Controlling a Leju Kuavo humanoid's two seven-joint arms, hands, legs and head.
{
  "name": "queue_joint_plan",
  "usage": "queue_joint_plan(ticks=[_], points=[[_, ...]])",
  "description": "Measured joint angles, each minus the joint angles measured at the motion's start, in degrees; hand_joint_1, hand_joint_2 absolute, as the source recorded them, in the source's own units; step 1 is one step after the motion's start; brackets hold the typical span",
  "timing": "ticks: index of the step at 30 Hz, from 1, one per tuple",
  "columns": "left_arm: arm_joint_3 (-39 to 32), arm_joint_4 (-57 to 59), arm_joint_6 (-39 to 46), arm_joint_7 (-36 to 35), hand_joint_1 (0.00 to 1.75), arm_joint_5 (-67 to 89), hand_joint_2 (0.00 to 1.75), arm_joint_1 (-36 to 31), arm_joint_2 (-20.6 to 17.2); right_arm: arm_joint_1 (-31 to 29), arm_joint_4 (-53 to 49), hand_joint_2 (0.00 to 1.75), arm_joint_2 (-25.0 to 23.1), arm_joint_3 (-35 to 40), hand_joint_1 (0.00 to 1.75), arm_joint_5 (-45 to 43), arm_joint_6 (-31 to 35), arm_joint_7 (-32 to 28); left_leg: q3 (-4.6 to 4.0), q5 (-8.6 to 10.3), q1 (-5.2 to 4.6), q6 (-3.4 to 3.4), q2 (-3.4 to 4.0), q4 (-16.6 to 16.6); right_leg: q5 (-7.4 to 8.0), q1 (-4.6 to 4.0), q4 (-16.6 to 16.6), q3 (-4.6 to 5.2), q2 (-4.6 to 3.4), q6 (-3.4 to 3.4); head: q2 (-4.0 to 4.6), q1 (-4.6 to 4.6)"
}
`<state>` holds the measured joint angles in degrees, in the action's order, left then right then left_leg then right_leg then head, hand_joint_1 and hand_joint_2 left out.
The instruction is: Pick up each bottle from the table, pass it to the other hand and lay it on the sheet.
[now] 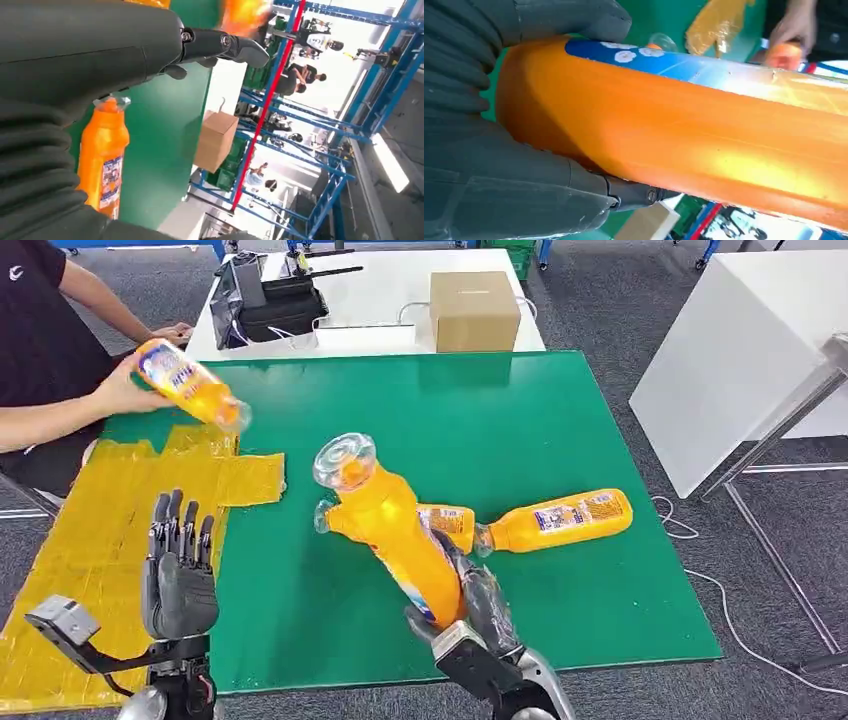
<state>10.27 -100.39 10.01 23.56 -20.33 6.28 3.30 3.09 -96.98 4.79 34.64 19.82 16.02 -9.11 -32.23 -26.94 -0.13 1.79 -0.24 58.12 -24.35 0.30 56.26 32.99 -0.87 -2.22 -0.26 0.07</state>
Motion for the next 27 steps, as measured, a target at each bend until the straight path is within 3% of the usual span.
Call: queue_joint_plan(ticks=[12, 27], points=[[1.2, -0.8, -2.3, -0.4, 0.00, 0.1, 1.75, 0.7, 0.6, 0.5, -2.8, 1.75, 0.0, -0.7, 1.75, -1.1, -0.3, 0.0, -0.02, 0.06, 0.02, 0.02, 0.00, 0.0, 0.03, -0.02, 0.0, -0.01, 0.00, -0.01, 0.00, 0.02], [11.2, -0.3, -12.8, -3.1, 0.00, -2.7, 1.75, -1.4, -0.1, -13.8, 9.7, 1.75, -1.3, 6.7, 1.75, 0.3, -12.0, 10.0, -0.04, 0.09, 0.02, 0.05, -0.04, 0.0, 0.05, -0.02, 0.0, 0.00, 0.06, -0.03, 0.00, 0.04]])
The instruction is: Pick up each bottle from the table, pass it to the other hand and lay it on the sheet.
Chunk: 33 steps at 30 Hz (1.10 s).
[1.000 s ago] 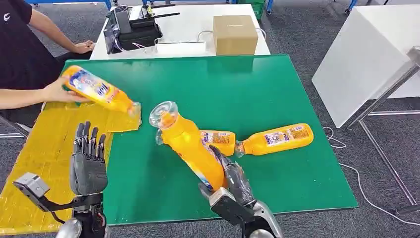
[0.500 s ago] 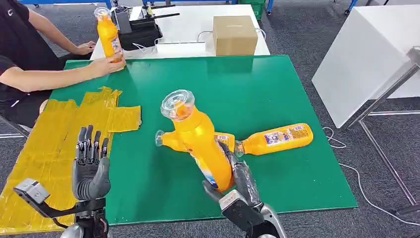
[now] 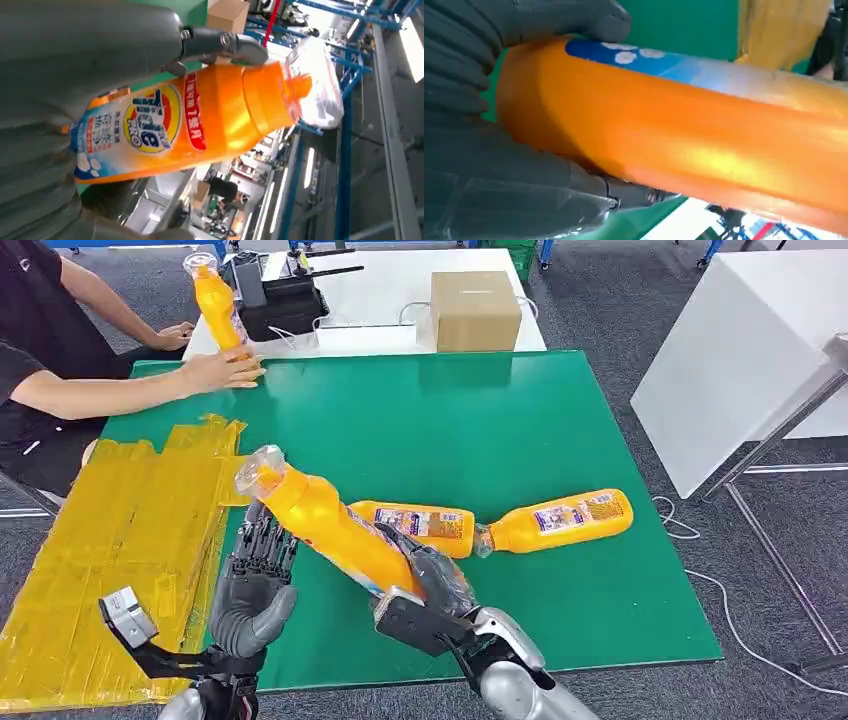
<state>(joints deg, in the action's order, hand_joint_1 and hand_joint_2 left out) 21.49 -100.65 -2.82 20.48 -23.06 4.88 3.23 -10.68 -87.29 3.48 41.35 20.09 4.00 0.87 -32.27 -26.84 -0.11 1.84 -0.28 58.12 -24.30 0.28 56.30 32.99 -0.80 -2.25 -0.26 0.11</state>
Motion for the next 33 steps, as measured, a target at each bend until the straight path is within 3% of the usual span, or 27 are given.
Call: queue_joint_plan(ticks=[10, 19, 30, 31, 32, 33], points=[[-1.5, 0.2, -7.6, -0.8, 0.00, -1.1, 1.75, 0.6, -1.8, -3.9, 3.0, 1.75, 0.2, 4.0, 1.75, 2.4, -3.8, 2.0, -0.03, 0.00, 0.00, 0.00, 0.00, 0.0, -0.01, 0.01, 0.0, 0.03, 0.00, 0.01, 0.00, -0.02], [-4.8, 3.0, -4.8, -1.4, 0.00, 4.7, 1.75, 0.1, -2.6, -8.4, 3.1, 1.75, 0.7, 13.9, 1.75, 5.2, -8.8, 1.2, -0.04, 0.01, 0.03, -0.01, -0.02, 0.0, -0.01, -0.02, 0.0, 0.06, 0.02, 0.01, 0.00, -0.04], [-5.7, 6.6, -0.1, -1.4, 0.00, 11.5, 1.75, -1.9, -3.3, -10.4, 3.3, 1.75, 1.8, 16.1, 1.75, 4.6, -8.8, 2.0, -0.05, 0.01, 0.01, -0.01, -0.02, 0.0, 0.00, 0.00, 0.0, 0.05, 0.03, 0.01, 0.00, -0.02], [-5.8, 6.8, -0.1, -1.4, 0.93, 11.5, 1.75, -2.0, -3.3, -10.5, 3.3, 1.75, 1.9, 16.2, 1.75, 4.6, -8.8, 2.0, -0.05, 0.01, 0.01, -0.01, -0.02, 0.0, 0.00, -0.01, 0.0, 0.05, 0.03, 0.01, 0.00, -0.02], [-5.8, 7.0, 0.0, -1.4, 1.75, 11.5, 1.75, -2.1, -3.3, -10.6, 3.4, 1.75, 1.9, 16.2, 1.75, 4.6, -8.8, 2.0, -0.05, 0.01, 0.01, -0.01, -0.03, 0.0, 0.00, -0.01, 0.0, 0.05, 0.03, 0.01, 0.00, -0.04], [-5.9, 7.1, 0.1, -1.4, 1.75, 11.5, 1.75, -2.1, -3.3, -10.7, 3.4, 1.75, 2.0, 16.3, 1.75, 4.5, -8.8, 2.0, -0.05, 0.01, 0.01, -0.01, -0.02, 0.0, 0.00, -0.01, 0.0, 0.05, 0.03, 0.01, 0.00, -0.02]])
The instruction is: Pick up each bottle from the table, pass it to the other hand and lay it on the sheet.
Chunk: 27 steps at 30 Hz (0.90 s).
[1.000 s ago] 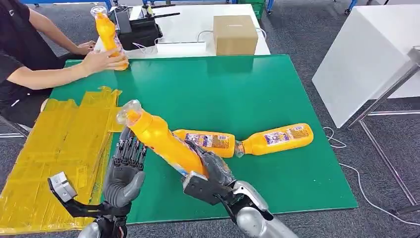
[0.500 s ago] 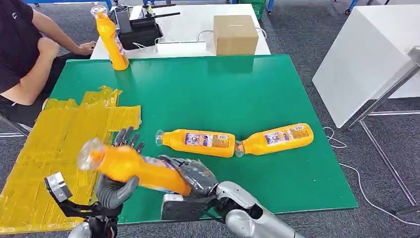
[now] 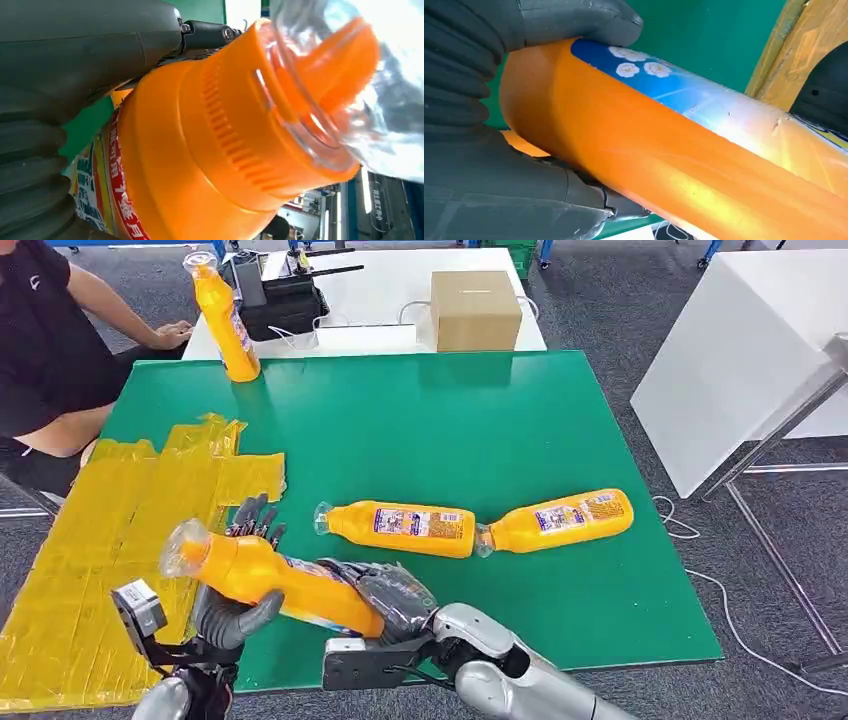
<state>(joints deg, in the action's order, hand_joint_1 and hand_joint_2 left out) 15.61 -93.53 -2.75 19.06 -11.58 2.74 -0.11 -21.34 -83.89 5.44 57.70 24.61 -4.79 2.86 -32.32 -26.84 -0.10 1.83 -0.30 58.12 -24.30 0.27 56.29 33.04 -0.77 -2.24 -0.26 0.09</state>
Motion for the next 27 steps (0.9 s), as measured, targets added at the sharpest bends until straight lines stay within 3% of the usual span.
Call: queue_joint_plan(ticks=[21, 22, 23, 24, 25, 27], points=[[-0.7, 0.6, -0.1, 1.4, 1.75, -2.2, 1.75, 0.2, -0.1, 0.4, 0.3, 1.75, 0.1, 0.7, 1.75, -1.1, 1.8, 0.4, 0.00, 0.00, 0.00, 0.00, 0.00, 0.0, 0.00, 0.00, 0.0, 0.01, 0.00, 0.00, 0.00, 0.00], [-0.7, 0.6, -0.3, 1.4, 1.75, -2.3, 1.75, 0.2, -0.1, 0.5, 0.3, 1.75, 0.1, 0.6, 1.57, -1.1, 1.9, 0.4, 0.00, 0.00, 0.00, 0.00, 0.00, 0.0, 0.00, 0.00, 0.0, 0.01, 0.00, 0.00, 0.00, 0.00], [-0.7, 0.6, -0.4, 1.4, 1.75, -2.6, 1.75, 0.2, -0.1, 0.6, 0.3, 1.75, 0.1, 0.6, 0.16, -1.1, 1.9, 0.5, 0.00, 0.00, 0.00, 0.00, 0.00, 0.0, 0.00, 0.00, 0.0, 0.01, 0.00, 0.00, 0.00, -0.02], [-0.7, 0.6, -0.4, 1.4, 1.75, -2.7, 1.75, 0.2, 0.0, 0.6, 0.3, 1.75, 0.1, 0.6, 0.00, -1.1, 2.0, 0.5, 0.00, 0.00, 0.00, 0.00, 0.00, 0.0, 0.00, 0.00, 0.0, 0.01, 0.00, 0.00, 0.00, -0.02], [-0.7, 0.6, -0.6, 1.4, 1.75, -2.9, 1.75, 0.2, 0.0, 0.7, 0.3, 0.00, 0.1, 0.5, 0.00, -1.1, 2.1, 0.7, 0.00, 0.00, 0.00, 0.00, 0.00, 0.0, 0.00, 0.00, 0.0, 0.01, 0.00, 0.00, 0.00, 0.00], [-0.7, 0.6, -1.1, 1.3, 1.75, -3.4, 1.75, 0.2, 0.0, 0.8, 0.3, 0.00, 0.1, 0.4, 0.00, -0.4, 3.2, 0.8, 0.02, 0.00, 0.00, 0.00, 0.00, 0.0, 0.00, 0.00, 0.0, 0.01, 0.00, 0.00, 0.00, -0.04]])
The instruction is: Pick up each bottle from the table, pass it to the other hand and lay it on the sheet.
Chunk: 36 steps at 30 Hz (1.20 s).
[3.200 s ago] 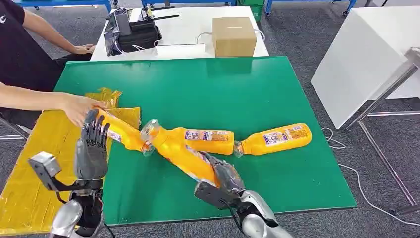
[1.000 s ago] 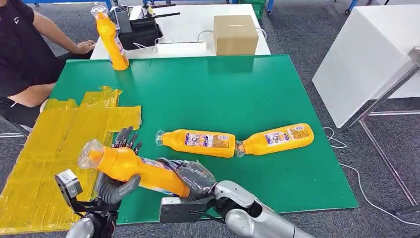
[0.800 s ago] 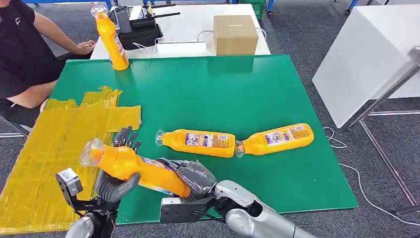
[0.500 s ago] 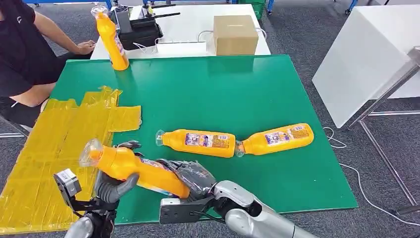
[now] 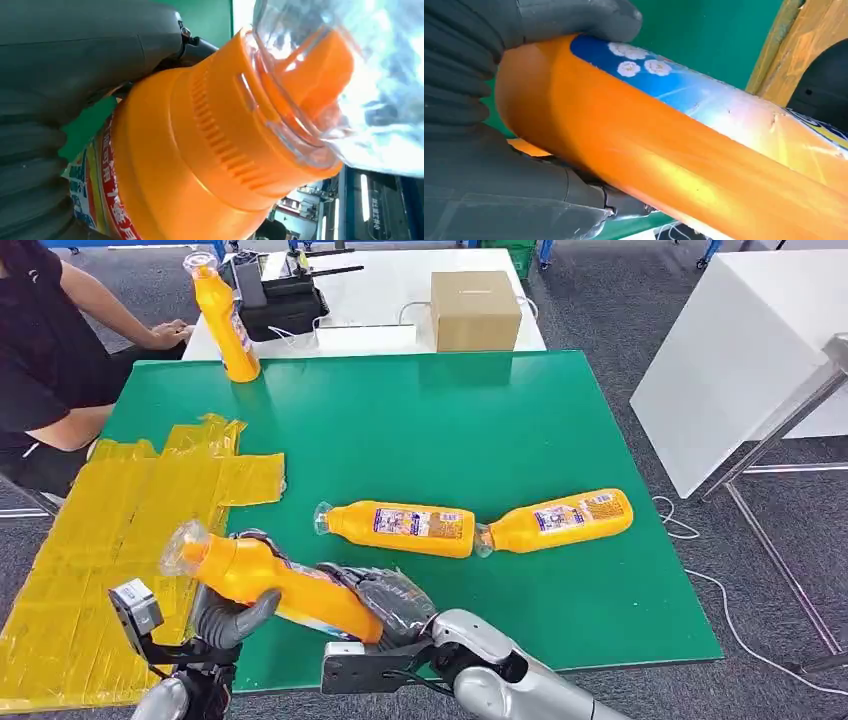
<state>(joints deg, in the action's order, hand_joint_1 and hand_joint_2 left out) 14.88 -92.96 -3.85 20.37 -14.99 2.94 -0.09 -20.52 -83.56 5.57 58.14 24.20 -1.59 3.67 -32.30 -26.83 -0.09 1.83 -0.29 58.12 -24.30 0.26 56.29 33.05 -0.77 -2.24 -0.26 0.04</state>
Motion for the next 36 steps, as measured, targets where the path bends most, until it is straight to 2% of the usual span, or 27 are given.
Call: queue_joint_plan(ticks=[3, 7, 12, 16, 20, 23, 28, 31, 36], points=[[0.0, 0.0, 0.5, -0.2, 1.75, 0.7, 1.75, -0.1, 0.0, 0.9, 0.0, 0.00, 0.0, -0.6, 0.00, 1.6, 3.2, 0.5, 0.00, 0.00, 0.00, 0.00, -0.01, 0.0, 0.00, 0.00, 0.0, 0.01, 0.01, 0.00, 0.00, 0.02], [-1.7, -1.0, 6.8, 0.6, 1.75, 8.5, 1.75, -0.9, -0.5, 4.8, -1.9, 0.00, 0.8, -5.1, 0.00, 4.5, 9.5, 1.8, -0.01, 0.00, 0.00, 0.00, -0.02, 0.0, 0.00, 0.00, 0.0, 0.01, 0.02, 0.00, 0.00, 0.04], [-3.7, -2.0, 9.0, 0.5, 1.75, 11.9, 1.75, -2.0, -1.0, 7.9, -4.2, 0.00, 2.0, -9.7, 0.00, 5.6, 9.9, 1.9, -0.01, 0.00, 0.00, 0.00, 0.01, 0.0, 0.00, 0.00, 0.0, 0.01, 0.02, 0.00, 0.00, 0.04], [-5.0, -2.5, 18.9, 0.1, 1.75, 28.2, 1.75, -3.2, -2.7, 11.0, -7.2, 0.00, 3.3, -13.7, 0.00, 7.0, 11.6, 2.1, -0.01, 0.00, 0.00, 0.00, -0.06, 0.0, 0.00, -0.01, 0.0, 0.01, 0.06, 0.00, 0.00, 0.02], [-8.1, -3.1, 25.8, -4.0, 1.75, 48.8, 1.75, -5.8, -6.2, 15.1, -11.1, 0.00, 5.3, -19.8, 0.00, 8.4, 10.5, 1.4, -0.01, 0.00, 0.01, 0.00, -0.05, 0.0, 0.00, -0.01, 0.0, 0.00, 0.06, 0.00, 0.00, 0.04], [-9.0, -3.1, 29.6, -9.7, 1.75, 69.0, 1.75, -7.7, -8.6, 16.8, -13.1, 0.00, 6.0, -23.4, 0.00, 8.8, 8.4, 0.8, -0.01, 0.00, 0.01, 0.00, -0.02, 0.0, 0.00, -0.01, 0.0, 0.01, 0.05, 0.00, 0.00, 0.04], [-7.4, -0.1, 29.8, -19.4, 1.75, 95.1, 1.75, -10.6, -13.4, 16.6, -13.7, 0.00, 6.4, -25.8, 0.00, 9.1, 6.5, 0.9, 0.01, 0.01, 0.01, -0.01, 0.00, 0.0, 0.01, -0.01, 0.0, 0.00, 0.05, 0.00, 0.00, 0.02], [-4.5, 5.5, 27.2, -23.2, 1.75, 103.0, 1.75, -12.8, -16.2, 15.7, -13.6, 0.00, 6.4, -26.3, 0.00, 8.5, 4.9, 1.0, 0.01, 0.04, 0.01, -0.02, -0.02, 0.0, 0.01, -0.01, 0.0, 0.00, 0.04, 0.00, 0.00, 0.02], [1.1, 13.8, 26.4, -25.8, 1.75, 104.8, 1.75, -14.8, -19.4, 14.7, -13.4, 0.00, 6.4, -26.4, 0.00, 8.3, 3.7, 1.1, -0.01, 0.05, 0.01, -0.04, -0.02, 0.0, 0.01, -0.01, 0.0, 0.01, 0.05, 0.00, 0.00, 0.04]])
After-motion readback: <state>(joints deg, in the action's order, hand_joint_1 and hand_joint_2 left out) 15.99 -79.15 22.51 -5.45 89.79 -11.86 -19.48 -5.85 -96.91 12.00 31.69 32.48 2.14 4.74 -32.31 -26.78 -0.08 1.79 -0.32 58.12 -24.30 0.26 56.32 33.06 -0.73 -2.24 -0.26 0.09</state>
